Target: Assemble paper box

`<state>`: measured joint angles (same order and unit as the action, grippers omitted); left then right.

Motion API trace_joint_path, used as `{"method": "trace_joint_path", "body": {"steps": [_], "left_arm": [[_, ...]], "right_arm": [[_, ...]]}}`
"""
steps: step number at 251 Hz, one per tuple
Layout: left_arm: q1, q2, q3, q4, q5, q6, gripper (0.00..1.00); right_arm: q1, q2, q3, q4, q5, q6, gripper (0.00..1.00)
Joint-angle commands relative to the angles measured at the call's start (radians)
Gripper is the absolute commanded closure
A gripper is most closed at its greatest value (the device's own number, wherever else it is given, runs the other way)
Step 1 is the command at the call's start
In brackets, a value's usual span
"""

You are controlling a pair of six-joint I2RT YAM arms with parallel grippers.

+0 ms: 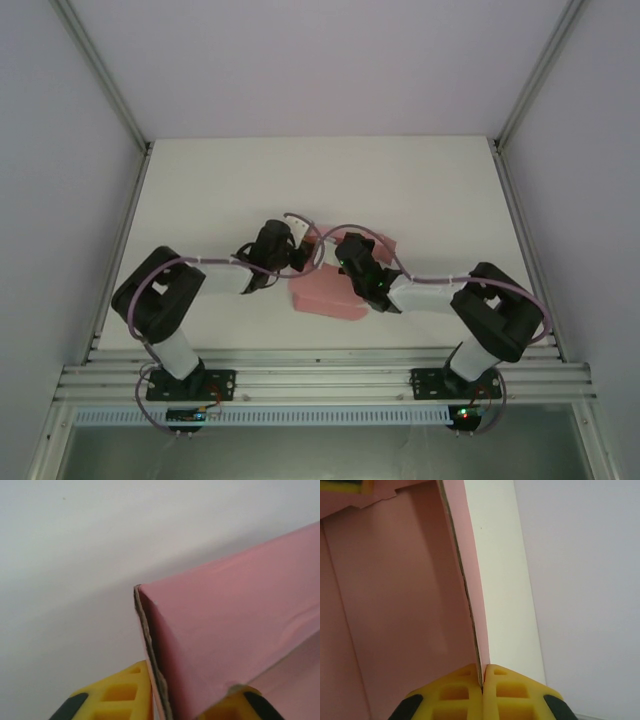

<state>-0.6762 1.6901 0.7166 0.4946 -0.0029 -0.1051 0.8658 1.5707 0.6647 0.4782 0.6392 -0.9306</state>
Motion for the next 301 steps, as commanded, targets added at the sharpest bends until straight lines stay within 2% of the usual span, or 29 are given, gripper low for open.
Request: {"method": "trace_joint_path", "body": {"steps": [1,15,41,94,112,137,145,160,182,231,251,270,281,301], "left_arm": [[-0.023,0.023,0.045,-0.024,-0.19,0.012,0.93],[-0.042,0.032,0.044,-0.043,-0.321,0.007,1.0],[-0.062,0.055,0.037,-0.073,-0.551,-0.064,1.0],[-0.076,0.056,-0.048,0.004,-0.675,-0.137,1.0],[-0.083,0.059,-0.04,-0.002,-0.665,-0.103,1.0],[-0.071,0.057,-0.033,-0.026,-0.556,-0.11,1.0],[-0.072,0.056,-0.032,-0.03,-0.528,-0.112,0.93],[-0.074,0.054,-0.034,-0.035,-0.487,-0.103,0.73],[-0.075,0.052,-0.031,-0.06,-0.462,-0.112,0.64],[-0.083,0.046,-0.041,-0.088,-0.42,-0.143,0.62],[-0.098,0.046,-0.05,-0.091,-0.4,-0.14,0.54],[-0.099,0.048,-0.061,-0.078,-0.387,-0.137,0.52],[-0.101,0.048,-0.06,-0.075,-0.379,-0.134,0.53],[-0.101,0.043,-0.054,-0.068,-0.38,-0.142,0.6]], "right_arm": [[0.004,0.014,0.0,-0.078,-0.057,0.051,1.0],[0.002,0.013,0.004,-0.083,-0.047,0.06,1.0],[-0.001,0.01,0.016,-0.114,-0.026,0.094,1.0],[-0.011,0.008,0.008,-0.143,-0.014,0.149,1.0],[-0.015,0.006,0.016,-0.159,-0.014,0.162,1.0],[-0.024,0.003,0.023,-0.169,-0.026,0.176,1.0],[-0.027,0.004,0.026,-0.17,-0.025,0.182,1.0],[-0.029,0.003,0.028,-0.174,-0.018,0.182,1.0],[-0.031,0.001,0.031,-0.171,-0.004,0.184,1.0],[-0.037,-0.008,0.036,-0.186,-0.01,0.205,1.0],[-0.038,-0.006,0.041,-0.189,-0.004,0.205,1.0],[-0.039,-0.006,0.044,-0.19,-0.007,0.207,1.0],[-0.039,-0.006,0.046,-0.193,-0.009,0.21,1.0],[-0.038,-0.009,0.039,-0.191,-0.004,0.21,1.0]]}}
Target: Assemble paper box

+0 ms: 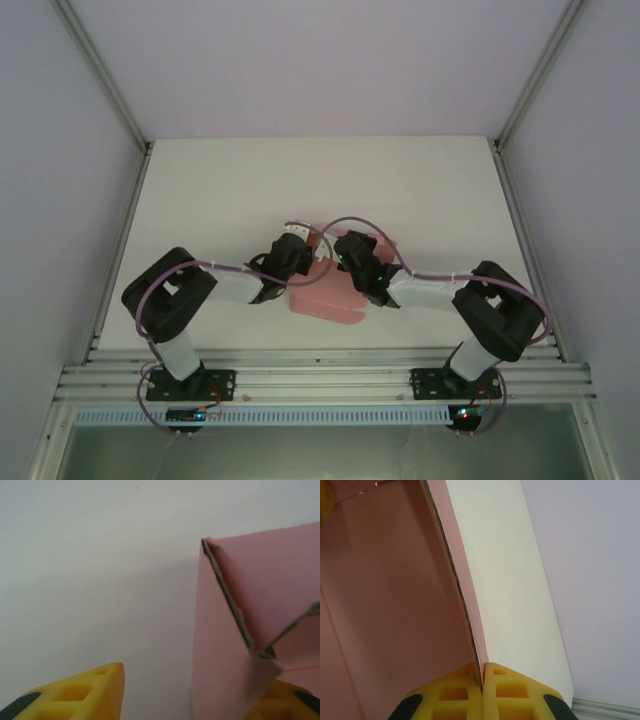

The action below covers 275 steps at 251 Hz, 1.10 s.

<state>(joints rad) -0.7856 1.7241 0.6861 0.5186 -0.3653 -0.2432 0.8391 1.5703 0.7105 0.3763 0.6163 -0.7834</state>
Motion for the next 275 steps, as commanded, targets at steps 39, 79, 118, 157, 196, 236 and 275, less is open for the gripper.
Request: {"method": "trace_joint_path", "body": {"steps": [39,79,118,157,196,236,275], "left_arm": [[0.007,0.015,0.012,-0.092,-0.055,-0.001,0.92],[0.003,0.008,0.027,-0.074,-0.075,-0.017,1.0],[0.003,-0.042,0.0,-0.028,-0.054,-0.032,1.0],[0.004,-0.069,-0.02,-0.015,-0.061,-0.035,1.0],[0.004,-0.086,-0.04,-0.004,-0.052,-0.044,1.0],[0.003,-0.103,-0.048,0.003,-0.043,-0.061,1.0],[0.003,-0.131,-0.056,0.009,-0.038,-0.071,1.0]], "right_arm": [[-0.006,-0.011,-0.008,-0.092,0.01,0.062,1.0],[-0.001,-0.037,-0.01,-0.066,0.006,0.087,0.89],[-0.002,-0.157,-0.018,-0.095,-0.064,0.183,0.41],[-0.037,-0.378,-0.05,-0.185,-0.214,0.351,0.04],[-0.151,-0.595,-0.084,-0.269,-0.344,0.527,0.0],[-0.278,-0.667,-0.045,-0.45,-0.43,0.666,0.01],[-0.358,-0.589,-0.016,-0.56,-0.461,0.743,0.0]]}}
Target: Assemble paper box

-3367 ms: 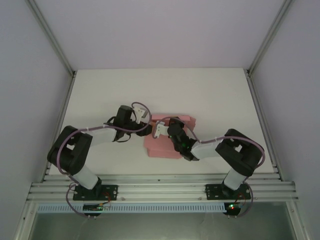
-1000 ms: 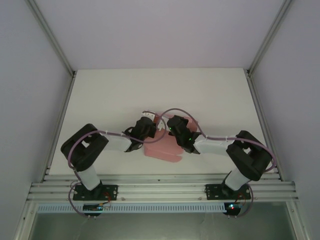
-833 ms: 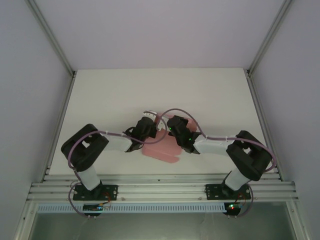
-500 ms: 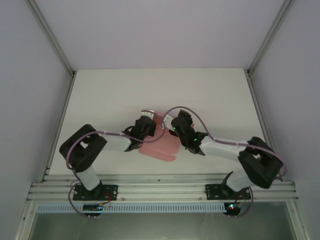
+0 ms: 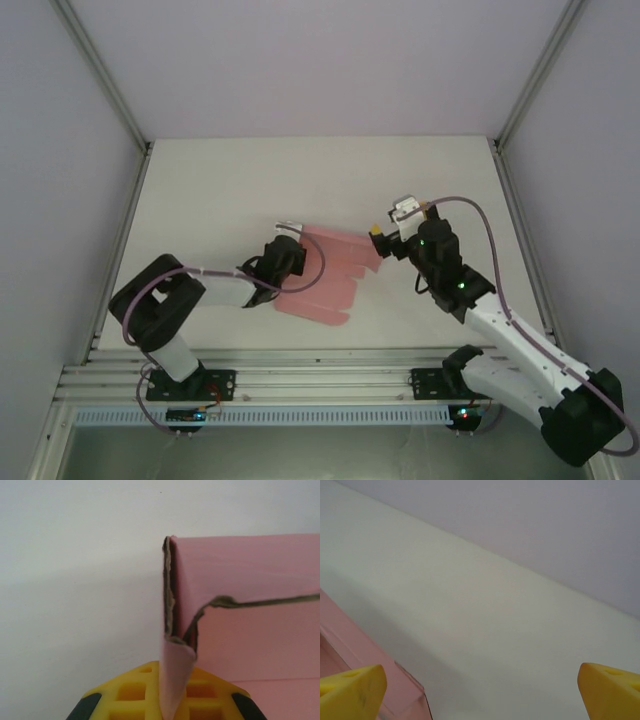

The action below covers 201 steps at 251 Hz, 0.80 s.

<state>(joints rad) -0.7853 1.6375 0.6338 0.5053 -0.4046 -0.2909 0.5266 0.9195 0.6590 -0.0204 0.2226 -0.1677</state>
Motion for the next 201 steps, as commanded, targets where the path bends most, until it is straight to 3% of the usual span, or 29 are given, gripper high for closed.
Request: {"method": "trace_joint_path", "body": {"steps": [1,112,156,201], "left_arm": [[0.004,-0.045,-0.003,0.022,0.001,-0.024,1.0],[0.004,-0.074,-0.014,0.013,0.048,-0.018,1.0],[0.003,-0.075,-0.008,-0.005,0.013,-0.017,1.0],[0.003,-0.077,-0.006,-0.01,0.021,-0.016,1.0]], "right_arm": [[-0.047,0.064,0.037,-0.164,-0.069,0.129,0.0],[-0.068,0.328,0.077,-0.071,-0.227,0.132,0.03],[-0.072,0.247,0.065,-0.115,-0.186,0.134,0.01],[-0.116,0.098,-0.005,-0.066,-0.263,0.15,0.0]]}}
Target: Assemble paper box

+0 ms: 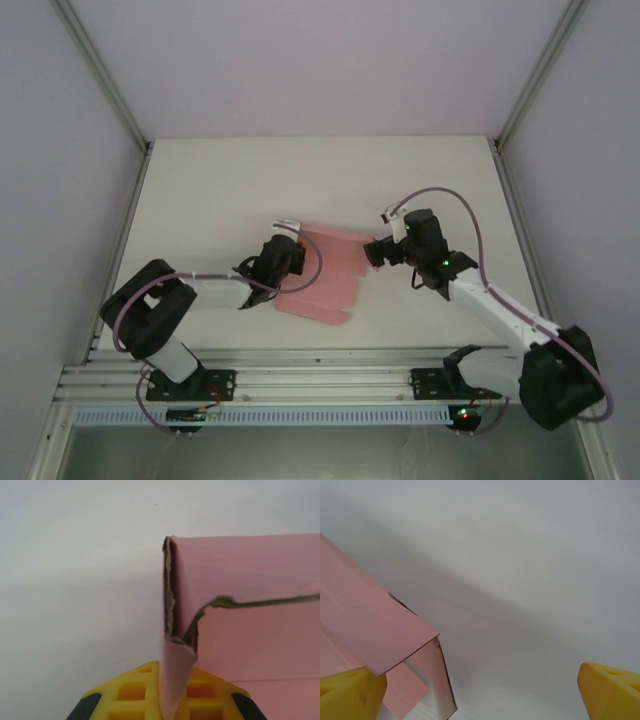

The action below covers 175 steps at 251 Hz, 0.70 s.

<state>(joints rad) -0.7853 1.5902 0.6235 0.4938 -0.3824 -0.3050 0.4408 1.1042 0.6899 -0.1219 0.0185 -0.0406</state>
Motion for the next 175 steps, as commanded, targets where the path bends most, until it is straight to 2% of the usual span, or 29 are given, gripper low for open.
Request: {"method": "trace_joint_path", "body": {"steps": [1,40,88,122,175], "left_arm": [[0.003,-0.029,0.005,0.001,-0.001,-0.002,1.0],[0.003,-0.039,-0.002,0.014,0.019,-0.004,1.0],[0.004,-0.054,0.005,-0.009,0.018,-0.021,1.0],[0.003,-0.073,-0.001,-0.008,0.035,-0.033,1.0],[0.003,-0.086,-0.002,-0.002,0.11,-0.029,1.0]], "right_arm": [[-0.032,-0.089,-0.038,0.038,-0.059,0.026,0.0],[-0.099,-0.043,0.017,0.032,-0.133,0.074,0.0],[-0.102,0.103,0.071,0.022,-0.195,0.07,0.03],[-0.08,0.196,0.079,0.024,-0.259,0.071,0.1],[-0.011,0.266,0.097,0.142,-0.259,0.077,0.11]]}}
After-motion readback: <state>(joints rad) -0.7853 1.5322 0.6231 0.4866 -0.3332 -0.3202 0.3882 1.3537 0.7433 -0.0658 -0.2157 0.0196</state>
